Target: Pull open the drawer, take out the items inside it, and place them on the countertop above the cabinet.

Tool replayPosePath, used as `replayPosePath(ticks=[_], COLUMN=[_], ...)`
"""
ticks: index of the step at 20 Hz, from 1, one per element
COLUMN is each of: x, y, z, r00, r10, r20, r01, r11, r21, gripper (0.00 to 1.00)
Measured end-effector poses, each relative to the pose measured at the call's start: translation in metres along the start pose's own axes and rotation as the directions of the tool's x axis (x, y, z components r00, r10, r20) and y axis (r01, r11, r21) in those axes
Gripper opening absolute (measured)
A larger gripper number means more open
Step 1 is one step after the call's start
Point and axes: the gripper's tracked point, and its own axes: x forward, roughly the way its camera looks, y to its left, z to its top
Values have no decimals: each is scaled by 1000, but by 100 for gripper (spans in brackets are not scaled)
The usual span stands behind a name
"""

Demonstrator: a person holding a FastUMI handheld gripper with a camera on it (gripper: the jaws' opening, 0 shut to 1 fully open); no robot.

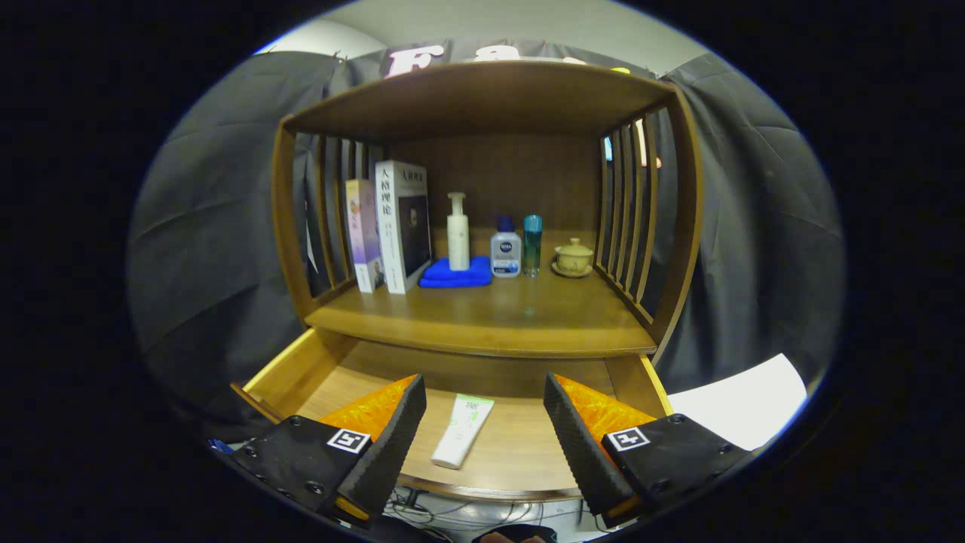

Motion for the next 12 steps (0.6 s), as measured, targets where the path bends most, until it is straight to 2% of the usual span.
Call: replayPosePath(ticks=[3, 6, 12], x=[24, 47, 83], y=[15, 26, 35], z=[-6, -15, -34], r00=[991, 962, 890], r10=[72, 127, 119], r20=[-113, -241, -440], r01=[-67, -117, -154], r11=[997, 992, 987], r21=[47, 56, -44], gripper=[98, 98, 98])
